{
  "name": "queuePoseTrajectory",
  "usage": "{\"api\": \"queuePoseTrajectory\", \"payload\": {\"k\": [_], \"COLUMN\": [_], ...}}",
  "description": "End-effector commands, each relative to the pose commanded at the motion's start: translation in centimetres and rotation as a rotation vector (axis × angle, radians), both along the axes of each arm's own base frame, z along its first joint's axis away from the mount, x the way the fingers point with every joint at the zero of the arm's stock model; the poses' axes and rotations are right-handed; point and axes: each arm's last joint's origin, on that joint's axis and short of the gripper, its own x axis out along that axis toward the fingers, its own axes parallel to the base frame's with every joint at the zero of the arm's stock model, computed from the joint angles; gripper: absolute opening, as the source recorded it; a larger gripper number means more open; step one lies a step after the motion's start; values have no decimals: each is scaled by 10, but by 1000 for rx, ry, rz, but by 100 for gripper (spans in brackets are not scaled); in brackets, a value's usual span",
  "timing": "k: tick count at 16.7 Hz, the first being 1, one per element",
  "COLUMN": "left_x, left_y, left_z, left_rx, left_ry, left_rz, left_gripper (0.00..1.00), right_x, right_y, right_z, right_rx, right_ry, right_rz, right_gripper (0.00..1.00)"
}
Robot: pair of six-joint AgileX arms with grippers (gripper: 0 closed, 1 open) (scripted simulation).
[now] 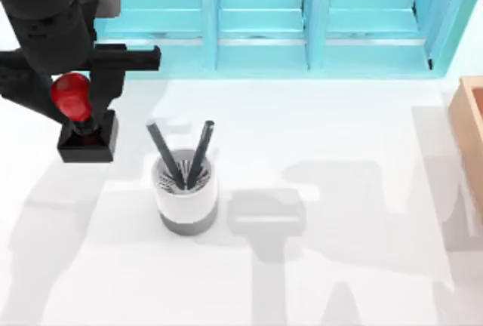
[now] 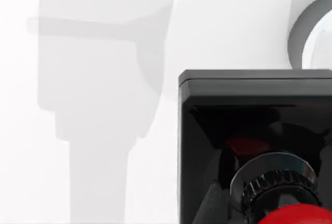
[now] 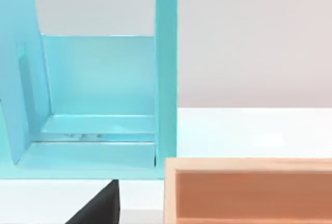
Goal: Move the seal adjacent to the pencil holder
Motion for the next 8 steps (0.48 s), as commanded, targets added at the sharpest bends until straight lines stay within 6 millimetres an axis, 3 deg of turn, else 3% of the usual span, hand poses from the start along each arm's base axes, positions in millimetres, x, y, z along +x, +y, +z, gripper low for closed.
{"api": "queuePoseTrajectory", "payload": {"k": [8], "left_x": [0], "left_y": [-2], "left_z": [-7], "left_rx": [-1], "left_ry": [-3], "left_rz": [1], "left_gripper": [0], "right_x": [0], "right_y": [0], "right_z": [0], "right_rx": [0], "right_ry": [0], "right_rz": [0], "right_gripper": [100]}}
